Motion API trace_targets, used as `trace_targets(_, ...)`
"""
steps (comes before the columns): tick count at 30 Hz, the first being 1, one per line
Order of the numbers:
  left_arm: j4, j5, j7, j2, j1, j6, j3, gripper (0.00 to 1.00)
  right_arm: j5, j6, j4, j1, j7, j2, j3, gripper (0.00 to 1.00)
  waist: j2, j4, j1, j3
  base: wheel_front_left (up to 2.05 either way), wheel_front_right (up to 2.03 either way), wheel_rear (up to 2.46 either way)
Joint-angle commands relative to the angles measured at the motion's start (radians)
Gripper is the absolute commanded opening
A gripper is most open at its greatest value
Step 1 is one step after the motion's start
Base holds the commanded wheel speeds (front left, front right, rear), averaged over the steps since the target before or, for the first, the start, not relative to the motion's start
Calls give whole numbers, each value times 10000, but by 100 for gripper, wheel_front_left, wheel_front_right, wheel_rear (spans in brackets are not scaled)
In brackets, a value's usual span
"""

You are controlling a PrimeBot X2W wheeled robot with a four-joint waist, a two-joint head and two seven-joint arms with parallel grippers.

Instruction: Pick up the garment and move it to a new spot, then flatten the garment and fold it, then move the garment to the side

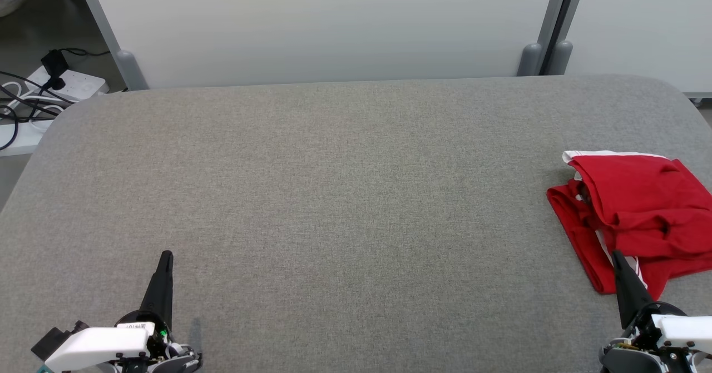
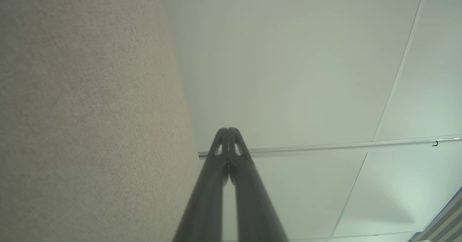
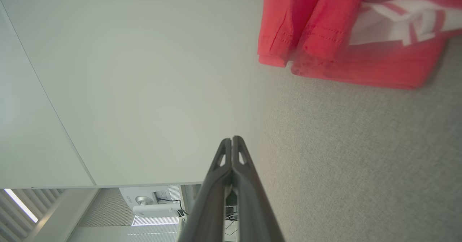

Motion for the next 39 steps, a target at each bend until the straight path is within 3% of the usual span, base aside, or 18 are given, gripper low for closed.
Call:
trace_targets(1, -264, -41, 67, 76, -576, -82, 334, 0, 76, 19, -268, -451, 95, -151, 148, 0, -1, 0, 0, 0, 0, 0, 0)
trace_targets(39, -265, -43, 66, 76, -576, -83, 332, 0, 61, 19, -267, -453, 110, -139, 129, 0, -1, 0, 0, 0, 0, 0, 0)
